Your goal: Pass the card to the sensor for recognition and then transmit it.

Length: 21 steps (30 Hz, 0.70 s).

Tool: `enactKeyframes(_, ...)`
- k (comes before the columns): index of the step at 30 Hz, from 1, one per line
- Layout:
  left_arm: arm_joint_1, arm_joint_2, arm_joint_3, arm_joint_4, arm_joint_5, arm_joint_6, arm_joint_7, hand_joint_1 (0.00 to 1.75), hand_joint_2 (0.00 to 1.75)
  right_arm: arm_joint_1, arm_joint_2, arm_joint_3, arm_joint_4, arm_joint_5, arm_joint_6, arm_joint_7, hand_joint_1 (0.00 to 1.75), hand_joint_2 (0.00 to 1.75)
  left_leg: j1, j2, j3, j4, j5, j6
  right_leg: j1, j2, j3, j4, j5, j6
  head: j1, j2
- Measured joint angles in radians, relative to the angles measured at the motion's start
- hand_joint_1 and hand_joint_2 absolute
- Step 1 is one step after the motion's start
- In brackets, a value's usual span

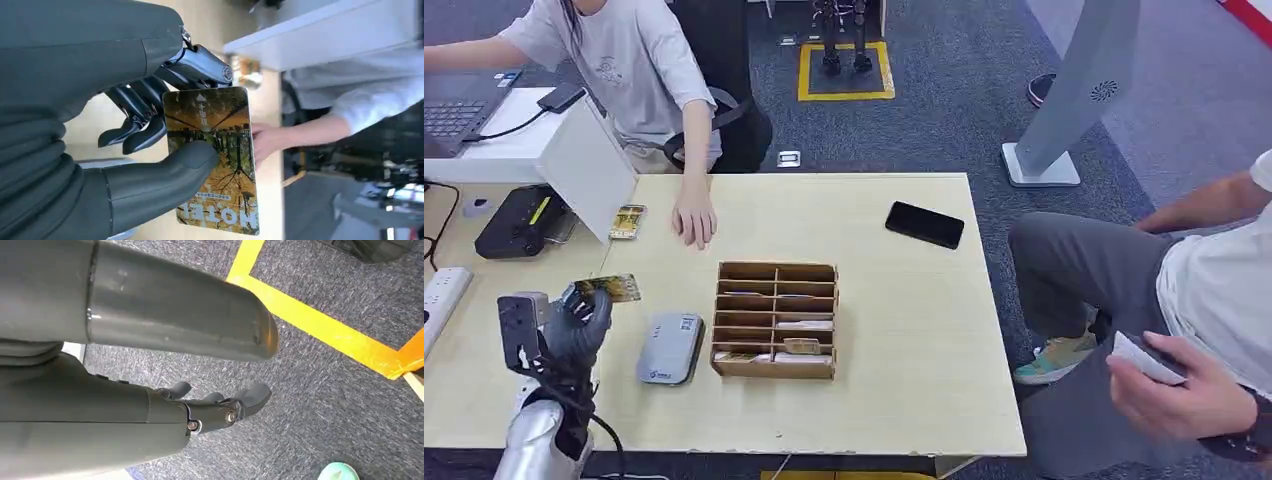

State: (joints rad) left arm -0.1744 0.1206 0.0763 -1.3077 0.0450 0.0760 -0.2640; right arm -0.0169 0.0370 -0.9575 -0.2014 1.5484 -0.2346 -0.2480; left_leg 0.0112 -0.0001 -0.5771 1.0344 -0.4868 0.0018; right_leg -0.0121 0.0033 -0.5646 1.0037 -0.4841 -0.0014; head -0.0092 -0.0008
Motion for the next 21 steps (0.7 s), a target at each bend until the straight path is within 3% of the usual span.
enactKeyframes(3, -0.058, 0.005, 0.000, -0.004, -0.101, 0.113, -0.057, 1.75, 1.75, -0.002, 0.000, 0.008, 0.000, 0.000, 0.005, 0.004, 0.00, 0.00, 0.000, 0.000, 0.000, 0.000, 0.001, -0.001, 0.000, 0.000, 0.000, 0.000, 0.001, -0.001, 0.000, 0.000)
enactKeyframes(7, -0.113, 0.017, 0.000, -0.003, -0.388, 0.342, -0.135, 1.75, 1.75, -0.005, 0.001, 0.026, 0.000, 0.000, 0.021, 0.005, 0.00, 0.00, 0.000, 0.000, 0.000, 0.000, 0.000, -0.001, 0.000, 0.000, 0.000, 0.000, 0.001, -0.001, 0.000, 0.000)
enactKeyframes(10, -0.140, 0.035, -0.001, 0.004, -0.538, 0.443, -0.158, 1.75, 1.75, -0.009, 0.001, 0.045, 0.000, 0.000, 0.024, 0.002, 0.00, 0.00, 0.000, 0.001, 0.000, 0.000, 0.000, -0.001, 0.000, 0.000, -0.001, 0.000, 0.001, -0.001, 0.000, 0.000)
enactKeyframes(15, -0.172, 0.053, -0.008, 0.015, -0.632, 0.491, -0.185, 1.75, 1.75, -0.012, 0.001, 0.062, 0.000, 0.000, 0.024, -0.002, 0.00, 0.00, 0.000, 0.001, 0.000, 0.000, 0.000, -0.001, 0.000, 0.001, -0.001, 0.000, 0.001, -0.001, 0.000, 0.000)
enactKeyframes(21, -0.182, 0.054, -0.015, 0.023, -0.647, 0.499, -0.185, 1.75, 1.75, -0.012, 0.001, 0.069, 0.000, 0.000, 0.024, -0.002, 0.00, 0.00, 0.000, 0.001, 0.000, 0.000, 0.000, -0.001, 0.000, 0.001, -0.001, 0.000, 0.001, -0.001, 0.000, 0.000)
